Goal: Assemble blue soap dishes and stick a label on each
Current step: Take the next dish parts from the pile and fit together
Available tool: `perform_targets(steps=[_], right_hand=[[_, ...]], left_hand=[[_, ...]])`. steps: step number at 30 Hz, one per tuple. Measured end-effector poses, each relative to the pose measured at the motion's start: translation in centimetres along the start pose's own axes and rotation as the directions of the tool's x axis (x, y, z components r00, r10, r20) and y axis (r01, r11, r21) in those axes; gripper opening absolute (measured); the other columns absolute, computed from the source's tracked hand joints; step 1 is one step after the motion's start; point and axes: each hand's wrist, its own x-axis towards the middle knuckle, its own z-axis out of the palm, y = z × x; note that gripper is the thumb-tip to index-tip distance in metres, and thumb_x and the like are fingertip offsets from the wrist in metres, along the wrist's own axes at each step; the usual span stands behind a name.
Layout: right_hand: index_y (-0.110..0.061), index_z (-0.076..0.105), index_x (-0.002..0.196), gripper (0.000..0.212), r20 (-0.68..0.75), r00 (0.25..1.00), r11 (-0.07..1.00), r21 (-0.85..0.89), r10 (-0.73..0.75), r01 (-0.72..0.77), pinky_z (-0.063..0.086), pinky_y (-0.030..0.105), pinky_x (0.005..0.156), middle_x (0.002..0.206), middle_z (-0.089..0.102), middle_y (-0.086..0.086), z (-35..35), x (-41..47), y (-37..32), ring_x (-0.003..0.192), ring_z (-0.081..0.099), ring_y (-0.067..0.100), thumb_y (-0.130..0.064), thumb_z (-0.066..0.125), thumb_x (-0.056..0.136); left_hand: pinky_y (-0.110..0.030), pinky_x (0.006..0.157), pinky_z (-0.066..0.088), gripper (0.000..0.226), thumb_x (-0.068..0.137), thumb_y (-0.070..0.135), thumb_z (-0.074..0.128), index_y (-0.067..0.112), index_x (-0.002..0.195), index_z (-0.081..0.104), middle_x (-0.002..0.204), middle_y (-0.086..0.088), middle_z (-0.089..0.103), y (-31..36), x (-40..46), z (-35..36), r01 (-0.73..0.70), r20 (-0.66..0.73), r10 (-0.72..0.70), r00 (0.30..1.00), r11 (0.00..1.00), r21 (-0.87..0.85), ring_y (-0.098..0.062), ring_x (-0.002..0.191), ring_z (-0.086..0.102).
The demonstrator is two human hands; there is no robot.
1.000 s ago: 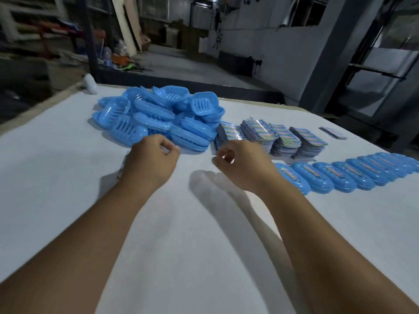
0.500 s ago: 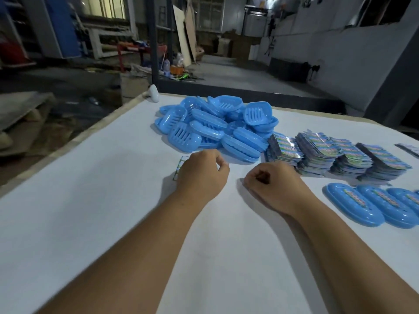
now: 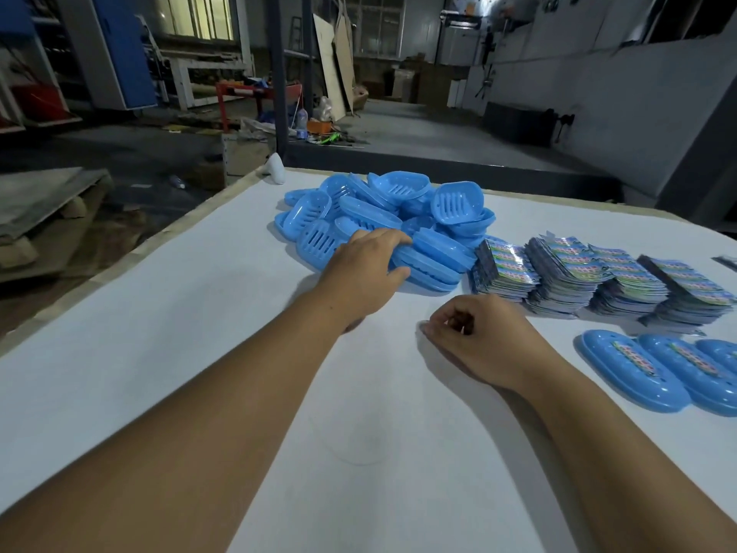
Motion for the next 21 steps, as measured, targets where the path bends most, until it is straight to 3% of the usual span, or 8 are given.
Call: perform_targets(steps=[3, 7, 11, 14, 16, 17, 19, 21], right_hand=[[-0.032, 0.071, 0.079, 0.020, 0.003, 1.000, 1.000, -0.004, 0.011, -0.011, 0.040, 0.011, 0.057, 0.072, 0.069, -0.016, -0.1, 0.1, 0.1, 0.071, 0.061, -0.001, -0.051, 0.073, 0.087], [-0.032, 0.071, 0.079, 0.014, -0.015, 1.000, 0.998, 0.062, 0.008, -0.007, 0.042, 0.015, 0.058, 0.072, 0.069, -0.014, -0.4, 0.1, 0.0, 0.066, 0.061, 0.001, -0.043, 0.073, 0.087], [-0.033, 0.070, 0.087, 0.006, -0.230, 0.973, 0.972, 0.228, 0.002, 0.052, 0.041, 0.017, 0.059, 0.070, 0.063, -0.018, -0.5, 0.2, -0.4, 0.059, 0.055, 0.003, -0.027, 0.073, 0.088], [-0.032, 0.061, 0.121, 0.043, -0.421, 0.907, 0.976, 0.181, -0.030, 0.117, 0.039, 0.006, 0.071, 0.101, 0.055, -0.017, -1.1, 0.2, -0.6, 0.082, 0.054, -0.002, -0.026, 0.080, 0.082], [-0.034, 0.047, 0.142, 0.076, -0.411, 0.908, 0.983, 0.116, -0.079, 0.139, 0.033, -0.002, 0.085, 0.130, 0.045, -0.013, -1.5, 0.1, -0.7, 0.108, 0.047, -0.007, -0.030, 0.085, 0.076], [-0.033, 0.043, 0.147, 0.085, -0.379, 0.918, 0.984, 0.080, -0.116, 0.157, 0.029, -0.002, 0.094, 0.140, 0.040, -0.012, -1.6, 0.0, -0.7, 0.122, 0.043, -0.001, -0.031, 0.086, 0.074], [-0.029, 0.043, 0.150, 0.087, -0.309, 0.935, 0.980, 0.035, -0.174, 0.194, 0.033, 0.015, 0.110, 0.148, 0.041, -0.009, -1.5, -0.2, -0.9, 0.134, 0.041, 0.010, -0.030, 0.087, 0.074], [-0.028, 0.047, 0.148, 0.084, -0.229, 0.960, 0.983, 0.052, -0.161, 0.177, 0.042, 0.036, 0.111, 0.144, 0.048, -0.010, -1.3, -0.4, -1.1, 0.132, 0.047, 0.013, -0.034, 0.087, 0.075]], left_hand=[[-0.038, 0.088, 0.048, 0.019, 0.097, 0.034, 0.065, 0.024, 0.113, 0.064, 0.109, 0.001, 0.061, -0.3, 0.4, 0.4, -0.010, 0.015, 0.009, 1.000, 0.999, 0.042, -0.015, 0.094, 0.049], [-0.037, 0.084, 0.051, 0.012, 0.101, 0.033, 0.057, 0.023, 0.109, 0.058, 0.109, -0.003, 0.063, -0.2, 0.3, 0.4, -0.054, 0.049, 0.054, 0.997, 0.999, 0.004, -0.018, 0.095, 0.055], [-0.030, 0.070, 0.051, 0.007, 0.104, 0.034, 0.052, 0.027, 0.105, 0.054, 0.099, 0.007, 0.064, 0.5, -0.5, -0.5, -0.061, 0.004, 0.063, 0.998, 0.974, -0.220, -0.008, 0.088, 0.061], [-0.032, 0.078, 0.058, 0.011, 0.104, 0.037, 0.051, 0.028, 0.109, 0.055, 0.102, 0.012, 0.064, 1.4, -1.2, -1.6, -0.015, -0.035, 0.001, 0.999, 0.918, -0.395, -0.006, 0.096, 0.063], [-0.036, 0.083, 0.061, 0.012, 0.105, 0.037, 0.051, 0.028, 0.108, 0.058, 0.107, 0.008, 0.066, 2.0, -1.6, -2.1, 0.095, 0.042, -0.086, 0.995, 0.845, -0.527, -0.010, 0.099, 0.066], [-0.036, 0.082, 0.062, 0.013, 0.105, 0.038, 0.051, 0.028, 0.107, 0.060, 0.107, 0.005, 0.068, 2.2, -1.8, -2.3, 0.160, 0.095, -0.129, 0.987, 0.798, -0.581, -0.012, 0.097, 0.068], [-0.032, 0.075, 0.063, 0.018, 0.105, 0.038, 0.051, 0.026, 0.104, 0.065, 0.106, 0.002, 0.071, 2.5, -2.4, -2.5, 0.255, 0.167, -0.193, 0.967, 0.720, -0.645, -0.014, 0.091, 0.072], [-0.027, 0.067, 0.062, 0.026, 0.105, 0.037, 0.050, 0.020, 0.102, 0.069, 0.103, -0.002, 0.073, 2.3, -3.1, -2.5, 0.318, 0.217, -0.232, 0.948, 0.674, -0.667, -0.015, 0.085, 0.072]])
